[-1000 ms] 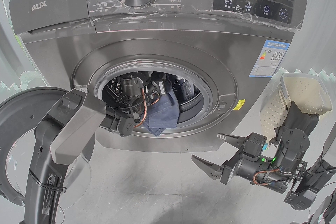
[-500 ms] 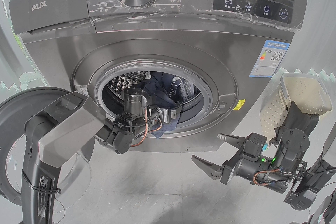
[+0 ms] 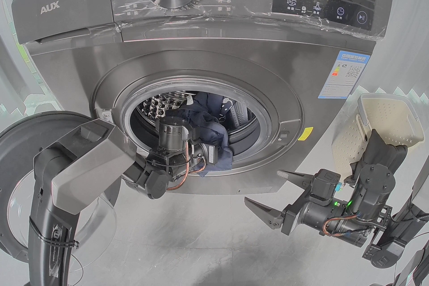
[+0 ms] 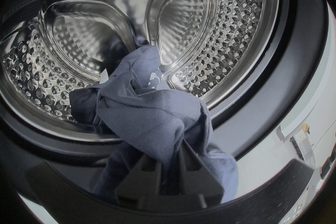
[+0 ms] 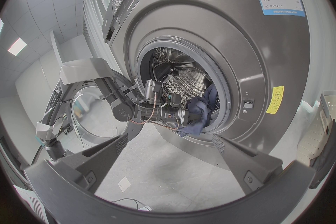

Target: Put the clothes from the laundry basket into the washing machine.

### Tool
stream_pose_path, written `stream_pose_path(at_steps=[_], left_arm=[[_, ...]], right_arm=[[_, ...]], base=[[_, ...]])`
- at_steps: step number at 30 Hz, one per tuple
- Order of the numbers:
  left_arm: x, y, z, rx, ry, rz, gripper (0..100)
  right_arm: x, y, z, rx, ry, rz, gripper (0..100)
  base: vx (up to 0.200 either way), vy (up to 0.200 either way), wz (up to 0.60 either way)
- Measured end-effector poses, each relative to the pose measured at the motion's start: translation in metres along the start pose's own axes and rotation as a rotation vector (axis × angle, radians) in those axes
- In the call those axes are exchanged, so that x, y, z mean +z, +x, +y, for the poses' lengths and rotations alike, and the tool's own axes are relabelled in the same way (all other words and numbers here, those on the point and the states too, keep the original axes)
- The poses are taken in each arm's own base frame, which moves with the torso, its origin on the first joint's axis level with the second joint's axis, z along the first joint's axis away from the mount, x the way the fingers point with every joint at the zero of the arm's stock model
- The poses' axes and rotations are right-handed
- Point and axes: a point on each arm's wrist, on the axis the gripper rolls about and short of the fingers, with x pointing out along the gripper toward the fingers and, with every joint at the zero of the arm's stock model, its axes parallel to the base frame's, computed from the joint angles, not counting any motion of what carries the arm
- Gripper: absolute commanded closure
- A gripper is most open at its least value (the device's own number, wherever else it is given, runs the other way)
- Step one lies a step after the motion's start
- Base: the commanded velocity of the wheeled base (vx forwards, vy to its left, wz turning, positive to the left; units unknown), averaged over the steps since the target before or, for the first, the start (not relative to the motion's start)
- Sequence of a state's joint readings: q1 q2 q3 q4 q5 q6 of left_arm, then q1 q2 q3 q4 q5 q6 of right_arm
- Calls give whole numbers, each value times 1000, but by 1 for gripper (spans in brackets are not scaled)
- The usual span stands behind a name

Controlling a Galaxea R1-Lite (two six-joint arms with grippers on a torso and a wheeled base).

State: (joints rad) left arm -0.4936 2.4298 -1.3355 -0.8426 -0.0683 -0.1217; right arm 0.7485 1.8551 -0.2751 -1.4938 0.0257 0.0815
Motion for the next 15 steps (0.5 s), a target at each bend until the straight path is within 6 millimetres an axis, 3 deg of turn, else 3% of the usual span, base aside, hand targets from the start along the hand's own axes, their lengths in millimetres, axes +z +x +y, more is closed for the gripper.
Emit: stream_pose_path(at_steps=[4,15], left_arm=[[13,6,-1,8,-15,-51,100],[72,30,9,119,-143,-348,100]], right_arm=[[0,0,0,0,0,-2,0],[1,1,0,-1,0,-5,0]], base=[[0,0,0],[0,0,0]])
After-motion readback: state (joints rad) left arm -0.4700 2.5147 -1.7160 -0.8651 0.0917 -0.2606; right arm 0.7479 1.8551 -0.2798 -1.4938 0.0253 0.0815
